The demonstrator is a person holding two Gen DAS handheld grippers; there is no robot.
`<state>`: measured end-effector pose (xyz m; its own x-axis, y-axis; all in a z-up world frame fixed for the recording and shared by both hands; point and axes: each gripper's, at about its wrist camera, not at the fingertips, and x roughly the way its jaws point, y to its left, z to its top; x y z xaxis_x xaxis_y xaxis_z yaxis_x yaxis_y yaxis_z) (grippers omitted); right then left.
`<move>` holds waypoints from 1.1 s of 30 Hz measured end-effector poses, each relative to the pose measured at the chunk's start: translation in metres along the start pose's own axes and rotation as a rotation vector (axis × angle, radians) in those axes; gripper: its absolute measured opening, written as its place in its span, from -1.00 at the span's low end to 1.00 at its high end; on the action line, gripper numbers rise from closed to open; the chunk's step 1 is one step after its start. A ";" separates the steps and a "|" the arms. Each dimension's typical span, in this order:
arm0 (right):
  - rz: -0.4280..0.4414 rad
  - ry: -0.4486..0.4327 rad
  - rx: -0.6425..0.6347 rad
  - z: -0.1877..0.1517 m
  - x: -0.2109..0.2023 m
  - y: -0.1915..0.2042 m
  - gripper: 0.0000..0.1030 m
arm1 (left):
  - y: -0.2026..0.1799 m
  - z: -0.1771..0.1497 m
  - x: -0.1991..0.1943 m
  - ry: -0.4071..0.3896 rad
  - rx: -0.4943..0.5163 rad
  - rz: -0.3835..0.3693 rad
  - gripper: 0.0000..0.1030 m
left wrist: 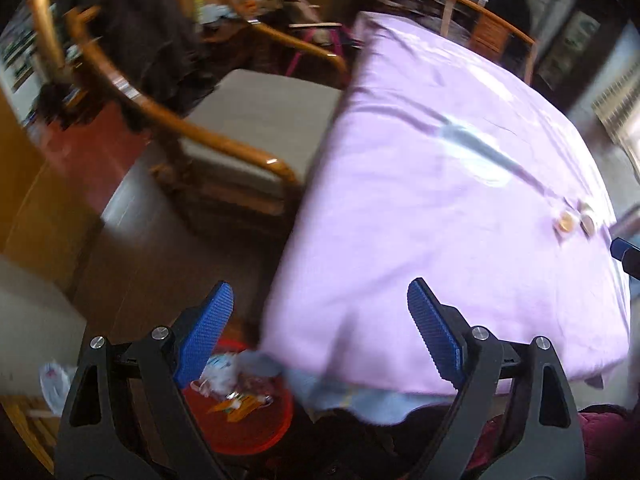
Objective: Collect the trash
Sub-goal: 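Swing both tools back over the table, then grasp the clear cup with the orange using the left tool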
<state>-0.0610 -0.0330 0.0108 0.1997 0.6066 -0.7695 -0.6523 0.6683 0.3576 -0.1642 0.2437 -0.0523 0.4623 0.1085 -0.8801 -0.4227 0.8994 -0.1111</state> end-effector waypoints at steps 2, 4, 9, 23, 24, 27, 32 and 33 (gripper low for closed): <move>-0.026 -0.023 0.045 -0.009 -0.013 -0.015 -0.02 | -0.023 0.009 0.008 0.009 0.052 -0.024 0.70; -0.045 -0.040 0.079 -0.014 -0.020 -0.030 -0.01 | -0.045 0.015 0.016 0.018 0.102 -0.043 0.71; -0.100 -0.086 0.183 -0.028 -0.042 -0.072 0.00 | -0.102 0.027 0.034 0.036 0.220 -0.086 0.71; -0.224 -0.173 0.371 -0.072 -0.110 -0.189 0.02 | -0.281 0.040 0.075 0.068 0.472 -0.221 0.72; -0.232 -0.175 0.379 -0.074 -0.114 -0.196 0.02 | -0.290 0.040 0.078 0.068 0.485 -0.228 0.72; -0.261 -0.177 0.412 -0.084 -0.125 -0.217 0.02 | -0.327 0.046 0.090 0.074 0.520 -0.254 0.72; -0.286 -0.166 0.462 -0.098 -0.138 -0.246 0.02 | -0.370 0.056 0.118 0.093 0.547 -0.274 0.72; -0.285 -0.162 0.470 -0.099 -0.138 -0.250 0.02 | -0.375 0.058 0.125 0.095 0.547 -0.262 0.72</move>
<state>0.0020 -0.3267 -0.0252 0.4542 0.4076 -0.7922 -0.1686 0.9125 0.3728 0.0974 -0.0554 -0.0935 0.4145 -0.1610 -0.8957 0.1685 0.9808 -0.0984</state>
